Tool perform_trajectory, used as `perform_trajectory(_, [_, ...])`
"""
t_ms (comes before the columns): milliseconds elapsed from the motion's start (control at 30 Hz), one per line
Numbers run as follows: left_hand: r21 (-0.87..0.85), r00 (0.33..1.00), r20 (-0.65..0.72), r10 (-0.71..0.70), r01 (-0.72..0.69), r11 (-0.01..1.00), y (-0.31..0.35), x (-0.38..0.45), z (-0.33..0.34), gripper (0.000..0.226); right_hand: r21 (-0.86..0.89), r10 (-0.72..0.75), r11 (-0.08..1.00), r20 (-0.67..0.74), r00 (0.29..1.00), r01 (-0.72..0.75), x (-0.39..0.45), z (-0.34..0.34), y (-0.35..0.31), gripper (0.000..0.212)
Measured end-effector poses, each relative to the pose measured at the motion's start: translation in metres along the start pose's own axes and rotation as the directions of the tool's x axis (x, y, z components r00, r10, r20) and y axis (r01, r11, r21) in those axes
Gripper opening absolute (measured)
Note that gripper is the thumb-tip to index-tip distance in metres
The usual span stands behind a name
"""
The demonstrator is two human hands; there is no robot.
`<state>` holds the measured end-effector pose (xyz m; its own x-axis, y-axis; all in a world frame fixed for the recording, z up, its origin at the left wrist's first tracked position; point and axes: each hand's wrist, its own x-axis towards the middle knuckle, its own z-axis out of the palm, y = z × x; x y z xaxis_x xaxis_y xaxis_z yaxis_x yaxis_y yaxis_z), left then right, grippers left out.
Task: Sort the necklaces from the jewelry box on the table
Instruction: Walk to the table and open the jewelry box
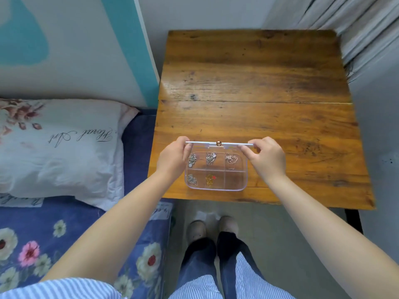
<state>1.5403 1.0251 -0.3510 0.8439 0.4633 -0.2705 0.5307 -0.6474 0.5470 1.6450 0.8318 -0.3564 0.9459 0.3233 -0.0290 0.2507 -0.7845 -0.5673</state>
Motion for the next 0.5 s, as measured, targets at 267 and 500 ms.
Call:
perform_trajectory(267, [-0.154, 0.989, 0.147, -0.009, 0.032, 0.988, -0.003, 0.05, 0.008, 0.058, -0.032, 0.243, 0.97, 0.067, 0.968, -0.242, 0.066, 0.023, -0.001, 0.027])
perform_trajectory(500, [0.33, 0.97, 0.22, 0.106, -0.176, 0.928, -0.029, 0.018, 0.033, 0.031, -0.134, 0.175, 0.98, 0.239, 0.955, -0.146, 0.036, 0.048, 0.009, 0.026])
